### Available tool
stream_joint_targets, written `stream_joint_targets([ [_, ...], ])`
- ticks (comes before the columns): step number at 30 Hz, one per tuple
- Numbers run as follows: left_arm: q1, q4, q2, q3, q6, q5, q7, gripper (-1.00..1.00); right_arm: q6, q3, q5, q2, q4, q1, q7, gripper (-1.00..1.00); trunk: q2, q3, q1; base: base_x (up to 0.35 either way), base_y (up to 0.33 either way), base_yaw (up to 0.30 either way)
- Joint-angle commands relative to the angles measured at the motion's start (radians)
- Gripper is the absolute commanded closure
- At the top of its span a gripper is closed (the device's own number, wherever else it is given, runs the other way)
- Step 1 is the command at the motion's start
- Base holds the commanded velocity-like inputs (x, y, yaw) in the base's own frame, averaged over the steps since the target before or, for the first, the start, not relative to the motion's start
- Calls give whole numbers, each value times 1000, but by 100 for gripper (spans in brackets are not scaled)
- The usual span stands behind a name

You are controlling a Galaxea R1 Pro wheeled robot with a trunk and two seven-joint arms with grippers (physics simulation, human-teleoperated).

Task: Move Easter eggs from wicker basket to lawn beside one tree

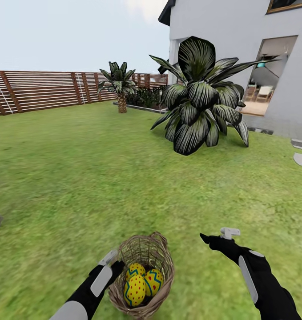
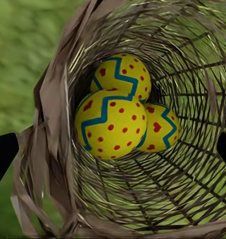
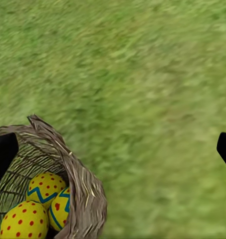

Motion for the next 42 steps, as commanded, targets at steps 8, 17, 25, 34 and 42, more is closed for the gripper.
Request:
stream_joint_targets([
  [8,0,61,-5,3,-68,5,5,-100,12,-6,-7,-2,-7,-1,2,-100,-57,-26,31,0,0,0],
  [17,0,77,-5,3,-80,5,5,-100,12,-5,-6,-1,-9,-1,1,-100,-120,-54,65,0,0,0],
  [25,0,83,-6,3,-81,5,5,-100,12,-4,-6,-1,-9,-1,1,-100,-176,-79,96,0,0,0],
  [34,0,87,-7,3,-80,5,5,-100,12,-4,-6,-1,-9,-1,1,-100,-225,-101,123,0,0,0],
  [42,0,86,-6,3,-81,5,5,-100,12,-4,-6,-1,-9,-1,1,-100,-225,-101,123,0,0,0],
])
